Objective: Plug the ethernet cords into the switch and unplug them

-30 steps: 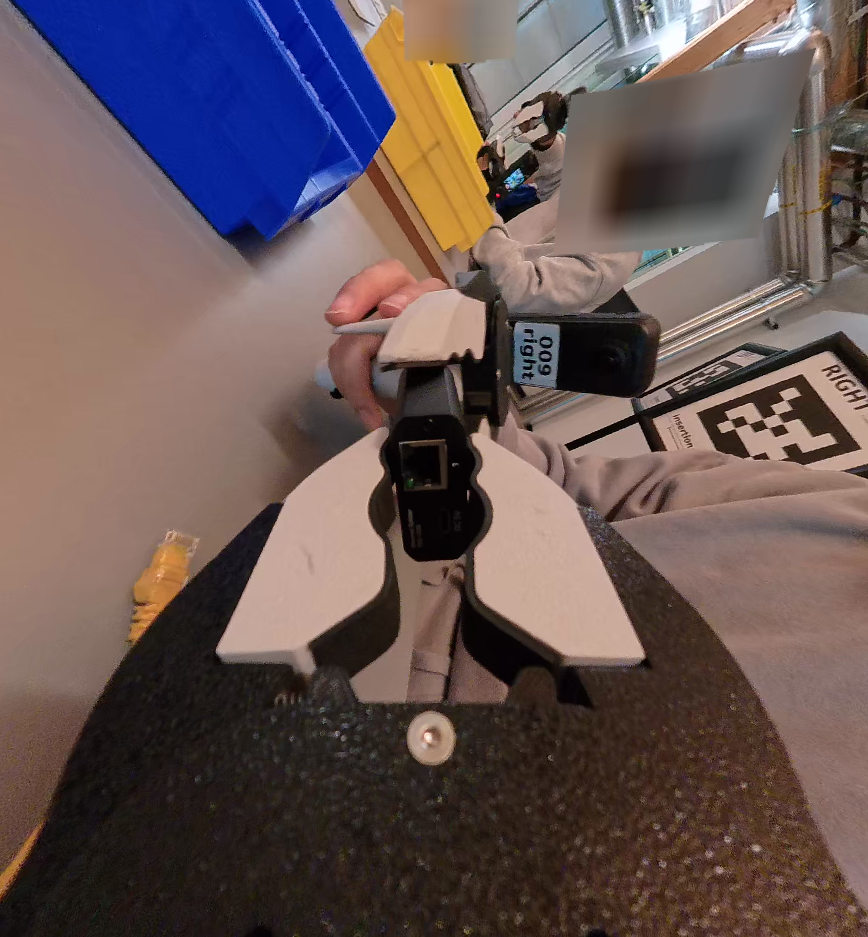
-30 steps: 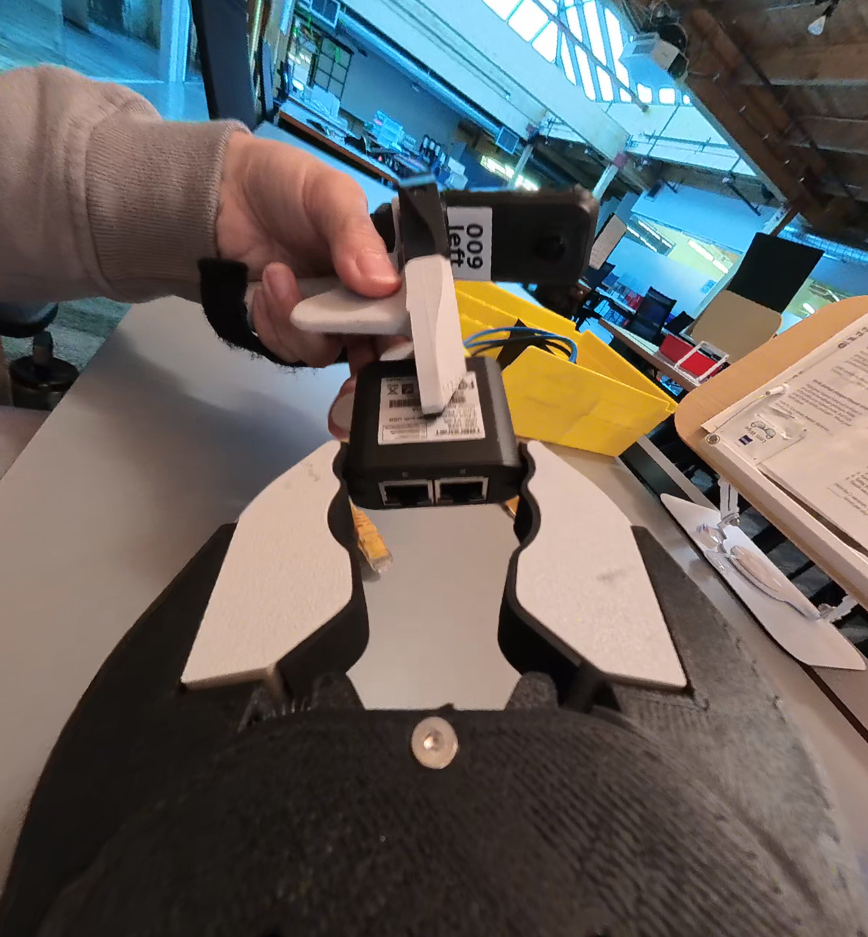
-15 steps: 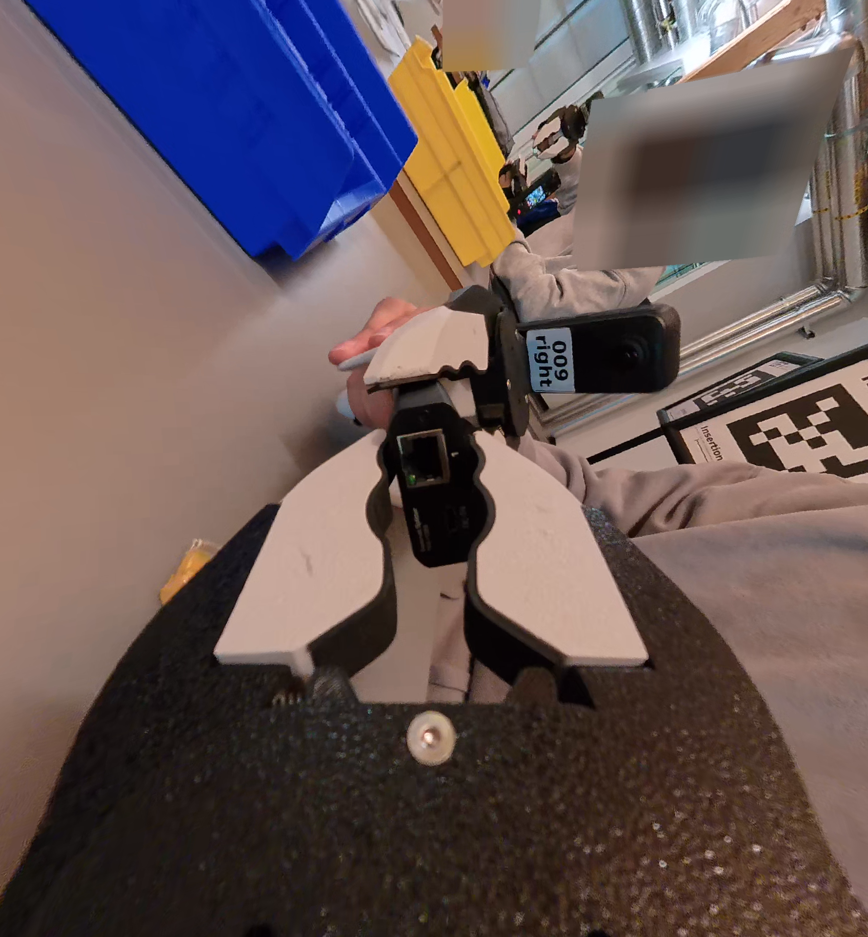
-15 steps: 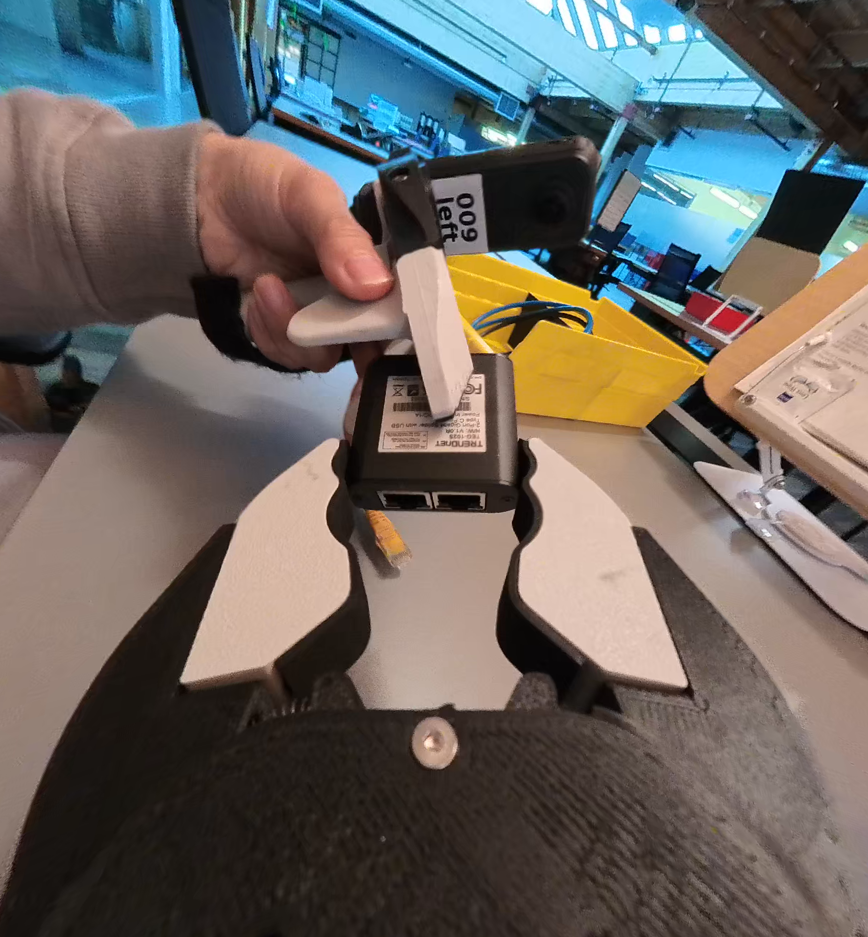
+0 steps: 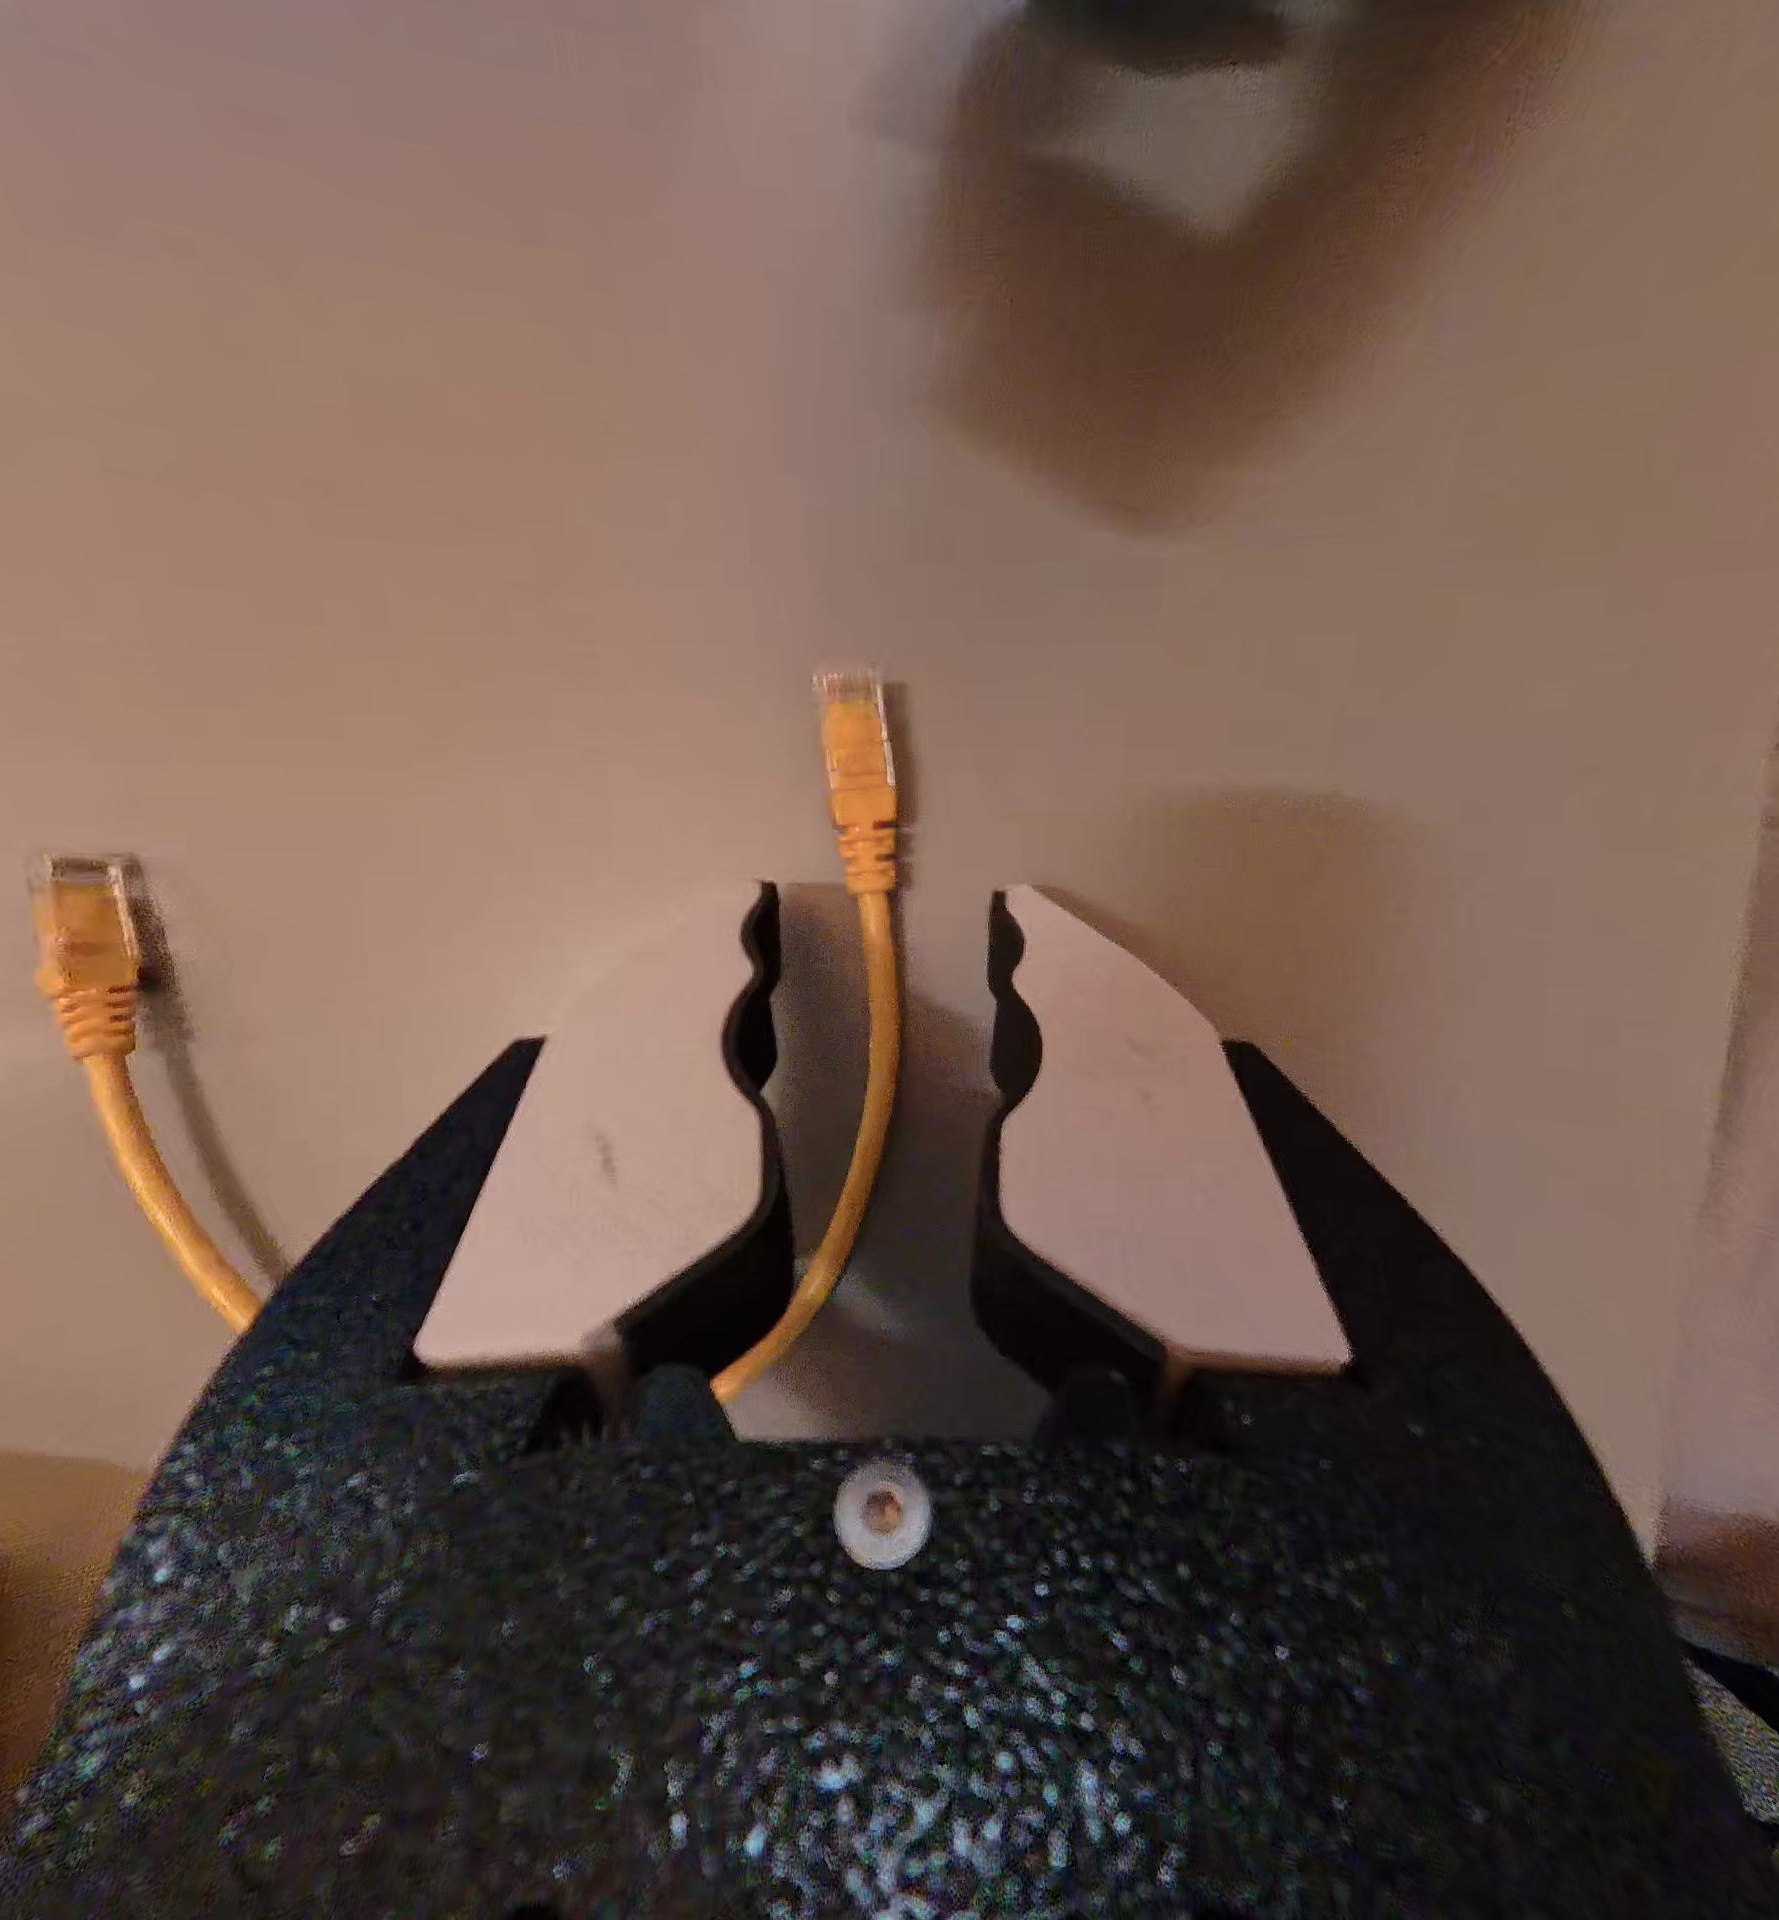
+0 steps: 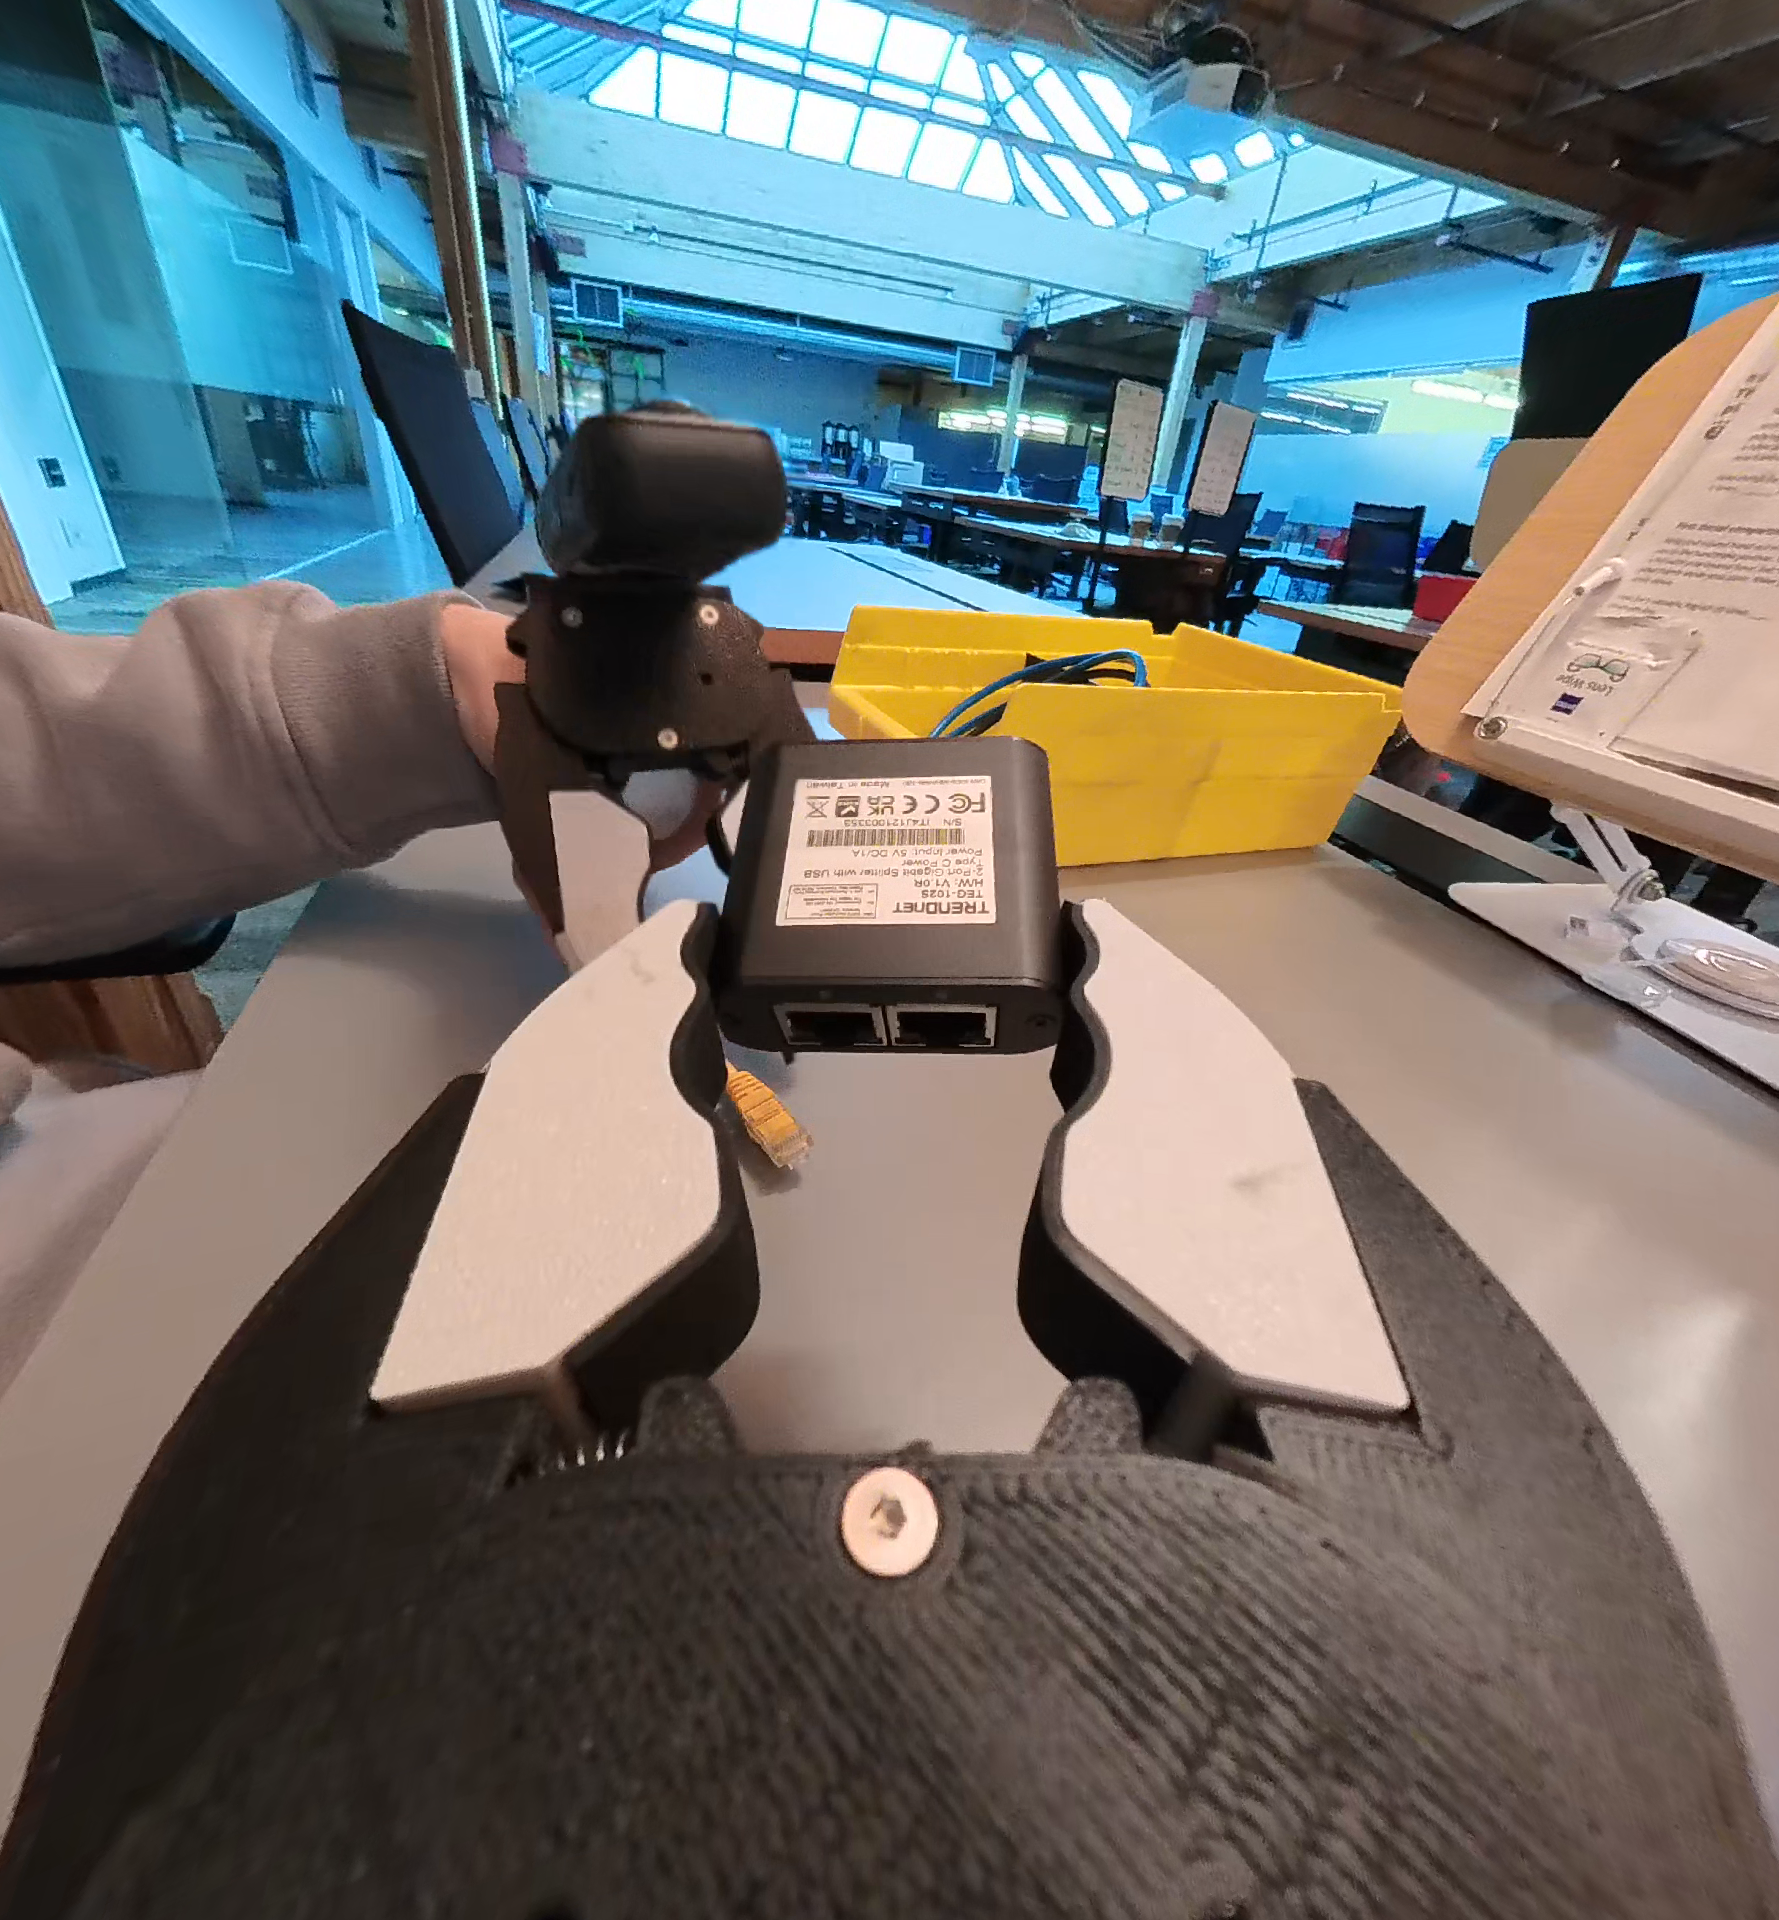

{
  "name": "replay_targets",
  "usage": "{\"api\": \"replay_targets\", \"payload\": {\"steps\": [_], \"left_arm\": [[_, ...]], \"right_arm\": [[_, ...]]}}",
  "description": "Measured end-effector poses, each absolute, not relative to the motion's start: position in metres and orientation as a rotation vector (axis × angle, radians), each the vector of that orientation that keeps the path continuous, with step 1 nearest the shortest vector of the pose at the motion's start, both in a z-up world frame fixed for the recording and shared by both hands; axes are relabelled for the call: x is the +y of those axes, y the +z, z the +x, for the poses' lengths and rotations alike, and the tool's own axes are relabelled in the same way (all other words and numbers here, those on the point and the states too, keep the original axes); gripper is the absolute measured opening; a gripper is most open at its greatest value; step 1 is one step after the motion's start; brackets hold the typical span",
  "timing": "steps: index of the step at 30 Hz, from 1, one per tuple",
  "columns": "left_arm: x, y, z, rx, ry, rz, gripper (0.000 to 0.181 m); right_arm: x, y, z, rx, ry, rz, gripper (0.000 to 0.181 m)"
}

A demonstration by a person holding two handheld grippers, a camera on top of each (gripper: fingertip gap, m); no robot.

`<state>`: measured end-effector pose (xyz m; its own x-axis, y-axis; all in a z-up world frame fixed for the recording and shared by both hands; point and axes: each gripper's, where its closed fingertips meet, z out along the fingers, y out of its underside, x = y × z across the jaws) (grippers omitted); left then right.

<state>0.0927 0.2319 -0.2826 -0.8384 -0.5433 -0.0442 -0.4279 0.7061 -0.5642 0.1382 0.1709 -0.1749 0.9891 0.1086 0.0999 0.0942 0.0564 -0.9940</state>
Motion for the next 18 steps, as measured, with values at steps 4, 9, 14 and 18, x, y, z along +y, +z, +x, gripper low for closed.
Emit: {"api": "replay_targets", "payload": {"steps": [4, 9, 14, 18], "left_arm": [[0.2316, -0.2887, 0.0924, 2.723, -0.731, -0.729, 0.023], [0.2301, -0.2892, 0.0909, 2.728, -0.776, -0.754, 0.016], [0.2326, -0.2892, 0.0937, 2.700, -0.808, -0.832, 0.023], [0.2327, -0.2891, 0.0940, 2.674, -0.888, -0.854, 0.024]], "right_arm": [[0.1685, -0.1725, 0.1394, -0.154, 0.025, -1.498, 0.062], [0.1666, -0.1710, 0.1394, -0.154, 0.039, -1.485, 0.062], [0.1684, -0.1733, 0.1369, -0.173, 0.029, -1.502, 0.062], [0.1685, -0.1735, 0.1369, -0.174, 0.026, -1.504, 0.062]]}}
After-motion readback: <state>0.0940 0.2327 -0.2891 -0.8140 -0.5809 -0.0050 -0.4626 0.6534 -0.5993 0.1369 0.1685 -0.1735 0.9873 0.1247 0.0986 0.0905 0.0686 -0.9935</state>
